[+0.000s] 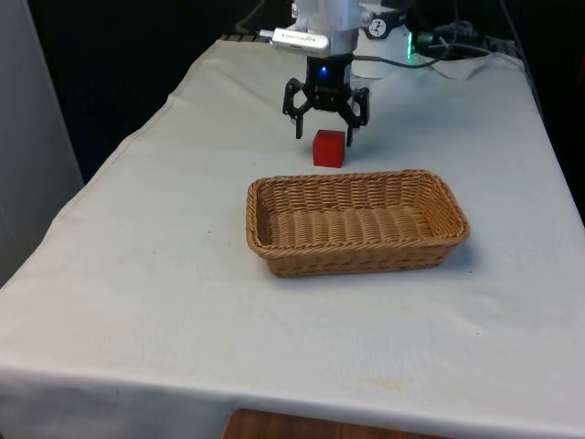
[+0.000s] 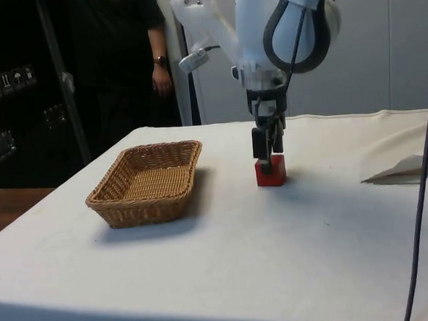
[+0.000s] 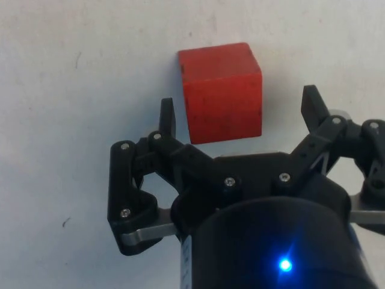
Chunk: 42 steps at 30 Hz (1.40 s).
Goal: Pick up the cube and place it into the basket.
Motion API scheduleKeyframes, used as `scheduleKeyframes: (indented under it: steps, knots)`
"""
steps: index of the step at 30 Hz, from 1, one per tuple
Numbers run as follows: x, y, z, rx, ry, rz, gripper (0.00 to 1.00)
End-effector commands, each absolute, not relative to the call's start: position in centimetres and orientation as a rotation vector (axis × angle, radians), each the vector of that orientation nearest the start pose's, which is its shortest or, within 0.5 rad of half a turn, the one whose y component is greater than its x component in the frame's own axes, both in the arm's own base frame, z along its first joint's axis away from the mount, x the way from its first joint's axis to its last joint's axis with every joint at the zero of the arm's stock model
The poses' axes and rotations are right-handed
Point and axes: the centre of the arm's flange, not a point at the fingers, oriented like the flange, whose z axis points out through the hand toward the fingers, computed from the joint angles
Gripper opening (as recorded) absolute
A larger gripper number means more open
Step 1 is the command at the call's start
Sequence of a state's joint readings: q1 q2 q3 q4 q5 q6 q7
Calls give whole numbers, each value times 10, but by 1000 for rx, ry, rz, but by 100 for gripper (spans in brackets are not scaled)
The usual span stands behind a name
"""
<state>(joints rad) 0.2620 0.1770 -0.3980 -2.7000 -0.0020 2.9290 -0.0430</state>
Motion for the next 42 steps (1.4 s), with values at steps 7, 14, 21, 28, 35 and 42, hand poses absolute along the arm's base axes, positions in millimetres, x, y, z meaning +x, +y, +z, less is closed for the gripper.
scheduleKeyframes:
  steps: [7, 14, 21, 28, 35, 42]
  knots:
    - [408, -63, 184, -3211, 128, -108, 100]
    - [406, -60, 177, -3213, 131, -91, 100]
    - [405, -58, 172, -3217, 130, -82, 100]
    - [407, -59, 171, -3224, 123, -75, 47]
    - [406, -57, 173, -3220, 127, -97, 3]
    - [408, -58, 177, -3220, 129, -95, 3]
